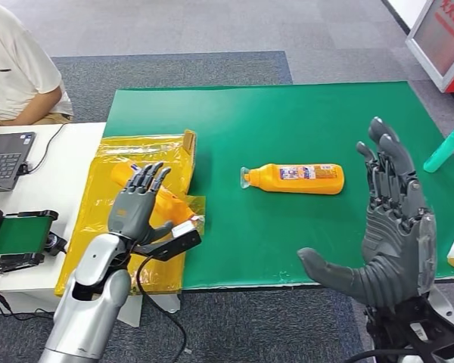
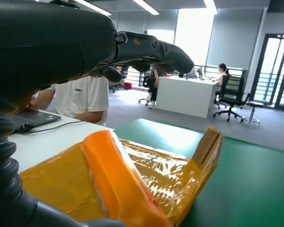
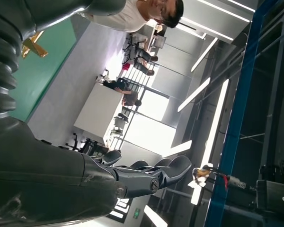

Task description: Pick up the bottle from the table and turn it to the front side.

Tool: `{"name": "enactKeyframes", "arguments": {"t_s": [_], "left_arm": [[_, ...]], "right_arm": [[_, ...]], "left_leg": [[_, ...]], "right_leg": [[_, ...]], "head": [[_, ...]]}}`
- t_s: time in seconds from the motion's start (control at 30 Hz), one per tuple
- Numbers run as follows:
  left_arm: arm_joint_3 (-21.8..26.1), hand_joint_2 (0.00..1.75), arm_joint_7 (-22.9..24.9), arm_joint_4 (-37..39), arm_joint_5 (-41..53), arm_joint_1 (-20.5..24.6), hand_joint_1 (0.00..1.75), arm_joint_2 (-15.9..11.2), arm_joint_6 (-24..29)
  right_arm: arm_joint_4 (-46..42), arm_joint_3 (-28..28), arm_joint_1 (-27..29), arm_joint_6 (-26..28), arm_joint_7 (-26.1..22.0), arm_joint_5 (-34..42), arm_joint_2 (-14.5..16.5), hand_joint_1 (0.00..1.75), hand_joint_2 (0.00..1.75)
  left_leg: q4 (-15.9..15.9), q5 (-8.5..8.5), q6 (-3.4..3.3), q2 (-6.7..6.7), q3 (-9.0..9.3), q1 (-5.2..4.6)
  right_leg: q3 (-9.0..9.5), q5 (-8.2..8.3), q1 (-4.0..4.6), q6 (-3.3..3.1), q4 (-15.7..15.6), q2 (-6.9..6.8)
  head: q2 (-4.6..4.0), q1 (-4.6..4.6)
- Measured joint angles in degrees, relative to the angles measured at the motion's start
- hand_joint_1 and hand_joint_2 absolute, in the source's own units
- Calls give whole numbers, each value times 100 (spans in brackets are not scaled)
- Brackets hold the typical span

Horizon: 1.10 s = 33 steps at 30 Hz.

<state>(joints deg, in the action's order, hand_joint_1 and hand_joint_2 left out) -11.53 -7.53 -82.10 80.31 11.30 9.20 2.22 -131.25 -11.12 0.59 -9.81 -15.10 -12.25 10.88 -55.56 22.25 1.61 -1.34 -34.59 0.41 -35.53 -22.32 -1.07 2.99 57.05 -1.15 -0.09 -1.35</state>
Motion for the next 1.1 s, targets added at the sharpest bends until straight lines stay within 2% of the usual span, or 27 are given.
{"name": "enactKeyframes", "arguments": {"t_s": [0.2,0.43,0.53,0.63,0.8,1.0,1.1], "left_arm": [[123,175,-154,-691,-737,-189,0,176,-133],[203,175,-212,-1092,-1200,-299,0,261,-251],[257,175,-253,-1382,-2287,-408,0,322,-595],[370,175,-212,-1804,-3935,-582,0,387,-1126],[738,175,190,-2550,-6290,-1080,0,393,-1728],[1487,175,769,-3124,-7927,-1919,0,233,-2358],[1854,175,766,-3140,-8243,-2296,0,194,-2653]], "right_arm": [[-44,21,78,33,1,-81,-2,0,175],[-81,35,127,57,1,-127,-7,0,175],[-123,58,177,75,3,-182,-8,0,175],[-162,118,241,78,17,-202,-9,0,175],[-159,329,330,-48,348,166,-12,0,175],[221,751,504,-244,1342,952,-21,0,175],[601,959,655,-216,1423,967,-28,0,175]], "left_leg": [[0,-1,1,0,0,0],[0,-1,1,0,0,0],[0,-1,0,0,-1,0],[0,1,0,0,-2,0],[0,3,0,0,-5,1],[1,8,0,0,-2,1],[1,10,-1,0,-5,1]], "right_leg": [[0,0,1,0,0,0],[1,1,0,0,0,0],[0,0,0,0,0,0],[-1,0,0,0,0,0],[-2,-4,1,-2,0,0],[1,-10,2,-3,0,-1],[-3,-11,1,-3,0,-1]], "head": [[0,0],[-1,-1],[0,0],[0,-1],[0,-1],[0,0],[0,0]]}}
